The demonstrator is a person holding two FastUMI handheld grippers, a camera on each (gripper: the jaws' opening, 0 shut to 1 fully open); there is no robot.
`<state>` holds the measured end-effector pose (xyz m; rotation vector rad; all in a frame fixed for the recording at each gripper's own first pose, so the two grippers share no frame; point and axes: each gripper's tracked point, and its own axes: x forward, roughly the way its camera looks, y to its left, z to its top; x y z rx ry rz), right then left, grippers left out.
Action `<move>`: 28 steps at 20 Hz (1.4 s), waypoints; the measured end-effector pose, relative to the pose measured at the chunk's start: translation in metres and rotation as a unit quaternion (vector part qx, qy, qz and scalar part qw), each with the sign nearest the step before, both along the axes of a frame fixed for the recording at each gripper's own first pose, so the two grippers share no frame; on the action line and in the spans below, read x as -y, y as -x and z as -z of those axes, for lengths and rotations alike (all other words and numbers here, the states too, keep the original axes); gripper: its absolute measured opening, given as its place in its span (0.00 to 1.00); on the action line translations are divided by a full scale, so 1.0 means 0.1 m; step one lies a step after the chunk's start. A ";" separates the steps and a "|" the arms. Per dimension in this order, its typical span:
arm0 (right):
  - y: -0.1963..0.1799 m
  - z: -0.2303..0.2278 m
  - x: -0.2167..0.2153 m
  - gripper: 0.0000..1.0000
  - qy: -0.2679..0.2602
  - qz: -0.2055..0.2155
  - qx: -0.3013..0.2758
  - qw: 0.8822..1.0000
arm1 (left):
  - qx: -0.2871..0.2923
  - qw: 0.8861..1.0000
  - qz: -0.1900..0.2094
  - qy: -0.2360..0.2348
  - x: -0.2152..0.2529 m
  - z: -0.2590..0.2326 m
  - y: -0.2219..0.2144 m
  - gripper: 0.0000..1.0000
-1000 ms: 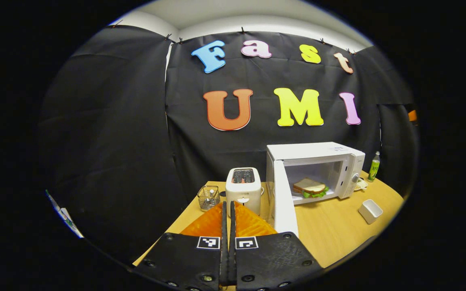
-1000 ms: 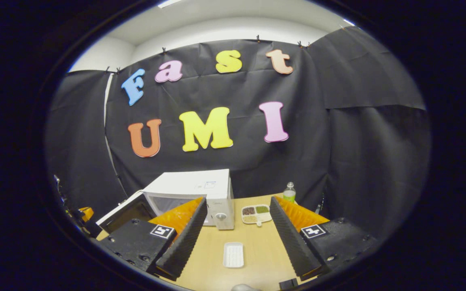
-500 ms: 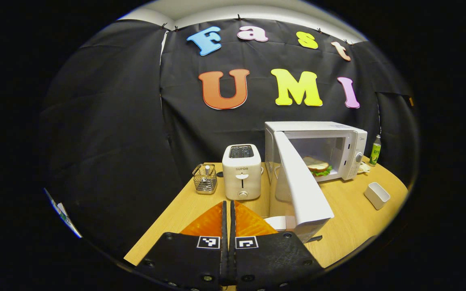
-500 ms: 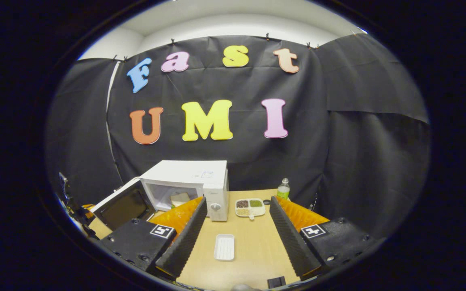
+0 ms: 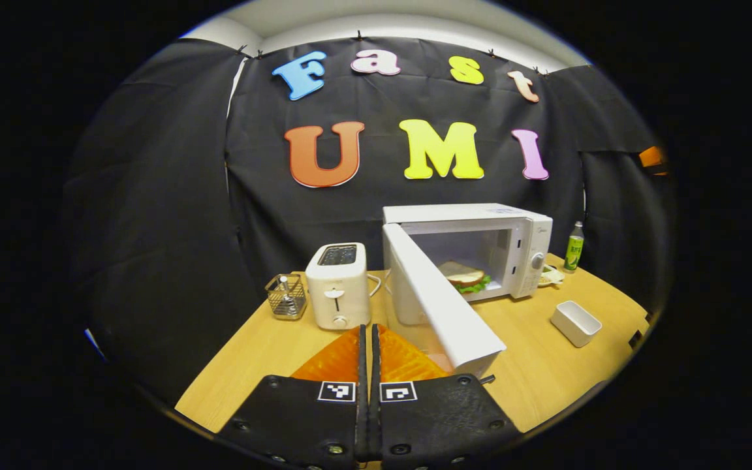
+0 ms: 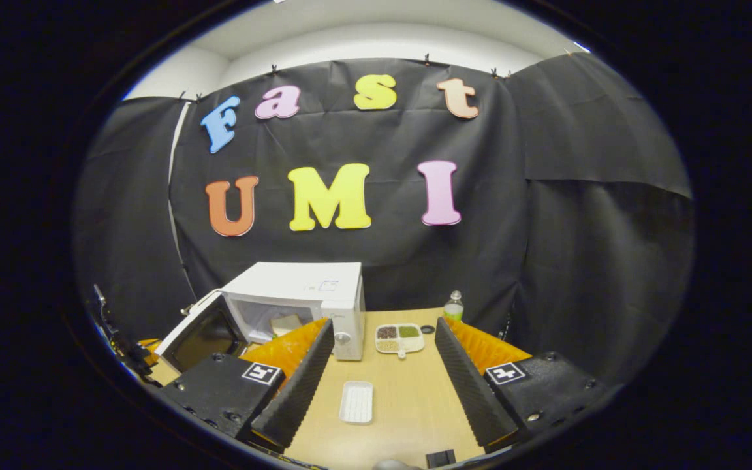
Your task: Open the microwave oven with the left hand, put the food in, and close the microwave oven.
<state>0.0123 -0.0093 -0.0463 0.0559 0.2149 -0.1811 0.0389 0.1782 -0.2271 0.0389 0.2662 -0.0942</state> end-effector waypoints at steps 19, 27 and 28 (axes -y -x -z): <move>-0.02 0.17 0.66 0.99 -0.013 0.024 -0.030 0.999 | -0.020 0.992 0.126 -0.007 1.68 0.14 -0.43 0.00; -0.12 0.21 0.97 0.99 -0.009 0.031 -0.043 0.999 | -0.014 0.990 0.142 -0.001 2.09 0.09 -0.90 0.00; -0.13 0.23 1.01 0.99 -0.010 0.033 -0.045 0.998 | -0.014 0.990 0.143 -0.003 2.15 0.10 -0.95 0.00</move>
